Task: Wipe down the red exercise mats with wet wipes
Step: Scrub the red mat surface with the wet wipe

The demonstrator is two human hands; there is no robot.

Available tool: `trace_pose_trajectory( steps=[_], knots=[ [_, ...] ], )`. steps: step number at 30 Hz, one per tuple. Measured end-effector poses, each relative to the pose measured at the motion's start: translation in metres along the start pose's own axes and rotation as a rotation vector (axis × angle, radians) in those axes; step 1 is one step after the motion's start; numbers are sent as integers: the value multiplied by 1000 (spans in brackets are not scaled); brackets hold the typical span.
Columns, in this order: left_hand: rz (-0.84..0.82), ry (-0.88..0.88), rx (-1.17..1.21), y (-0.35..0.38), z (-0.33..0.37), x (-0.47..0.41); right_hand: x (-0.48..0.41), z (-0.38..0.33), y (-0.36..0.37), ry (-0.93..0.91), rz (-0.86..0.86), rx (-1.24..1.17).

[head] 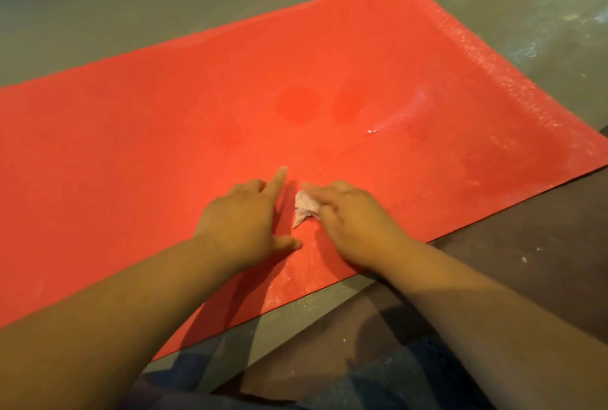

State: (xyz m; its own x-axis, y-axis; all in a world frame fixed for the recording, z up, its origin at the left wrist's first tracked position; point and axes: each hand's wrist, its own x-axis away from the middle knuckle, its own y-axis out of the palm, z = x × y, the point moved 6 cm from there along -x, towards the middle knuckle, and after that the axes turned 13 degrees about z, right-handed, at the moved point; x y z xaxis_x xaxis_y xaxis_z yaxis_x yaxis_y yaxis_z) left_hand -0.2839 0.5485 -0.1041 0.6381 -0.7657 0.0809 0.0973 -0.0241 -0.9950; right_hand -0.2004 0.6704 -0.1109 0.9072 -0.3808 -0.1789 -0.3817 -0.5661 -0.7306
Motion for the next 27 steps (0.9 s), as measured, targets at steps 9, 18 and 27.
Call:
trace_pose_trajectory(
  steps=[9, 18, 27],
  knots=[
    [232, 541, 136, 0, 34, -36, 33, 55, -47, 257, 365, -75],
    [352, 63, 232, 2, 19, -50, 35, 52, -37, 279, 461, 16],
    [390, -239, 93, -12, -78, -97, 35, 51, -36, 256, 453, 53]
  ],
)
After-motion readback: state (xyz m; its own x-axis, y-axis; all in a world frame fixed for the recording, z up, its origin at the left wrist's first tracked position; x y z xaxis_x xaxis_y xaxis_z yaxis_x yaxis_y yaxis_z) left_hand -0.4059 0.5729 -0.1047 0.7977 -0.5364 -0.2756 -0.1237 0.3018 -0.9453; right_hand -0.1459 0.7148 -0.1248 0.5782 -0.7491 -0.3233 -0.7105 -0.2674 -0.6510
